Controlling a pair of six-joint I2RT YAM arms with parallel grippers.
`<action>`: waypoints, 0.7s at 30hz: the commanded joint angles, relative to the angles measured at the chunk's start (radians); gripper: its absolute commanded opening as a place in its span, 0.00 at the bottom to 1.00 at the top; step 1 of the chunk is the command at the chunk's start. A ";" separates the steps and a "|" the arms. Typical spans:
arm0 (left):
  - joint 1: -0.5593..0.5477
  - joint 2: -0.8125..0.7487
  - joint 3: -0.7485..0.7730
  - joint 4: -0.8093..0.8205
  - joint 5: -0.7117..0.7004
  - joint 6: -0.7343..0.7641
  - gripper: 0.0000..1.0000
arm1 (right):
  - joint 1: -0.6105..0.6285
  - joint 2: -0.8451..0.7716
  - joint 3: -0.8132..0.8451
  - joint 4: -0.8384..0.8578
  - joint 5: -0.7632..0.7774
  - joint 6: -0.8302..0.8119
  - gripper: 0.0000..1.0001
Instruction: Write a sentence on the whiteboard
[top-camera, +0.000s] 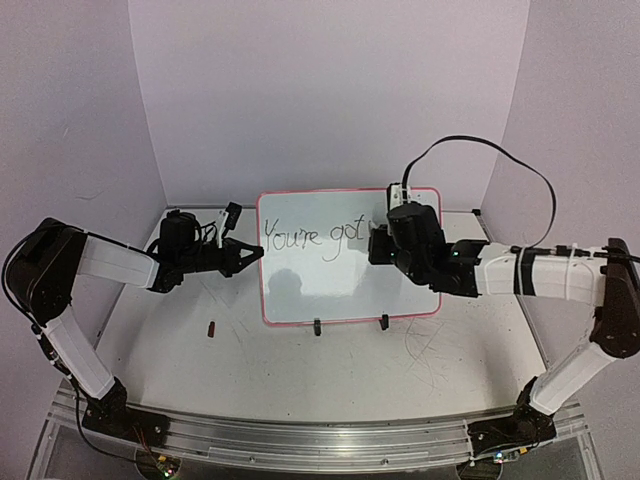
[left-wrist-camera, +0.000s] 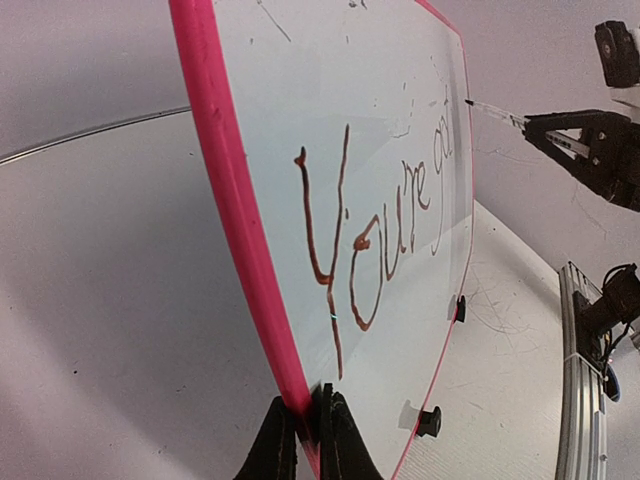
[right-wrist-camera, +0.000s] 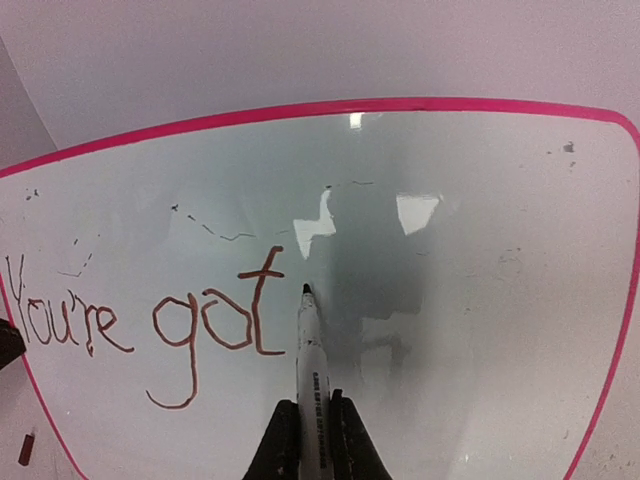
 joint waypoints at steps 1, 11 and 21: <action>-0.031 0.022 0.022 -0.060 -0.060 0.095 0.00 | 0.000 -0.176 -0.078 0.081 0.004 -0.034 0.00; -0.032 0.017 0.019 -0.061 -0.061 0.102 0.00 | -0.049 -0.196 -0.090 -0.035 -0.096 -0.051 0.00; -0.034 0.011 0.016 -0.064 -0.066 0.107 0.00 | -0.052 -0.132 -0.059 -0.040 -0.131 -0.079 0.00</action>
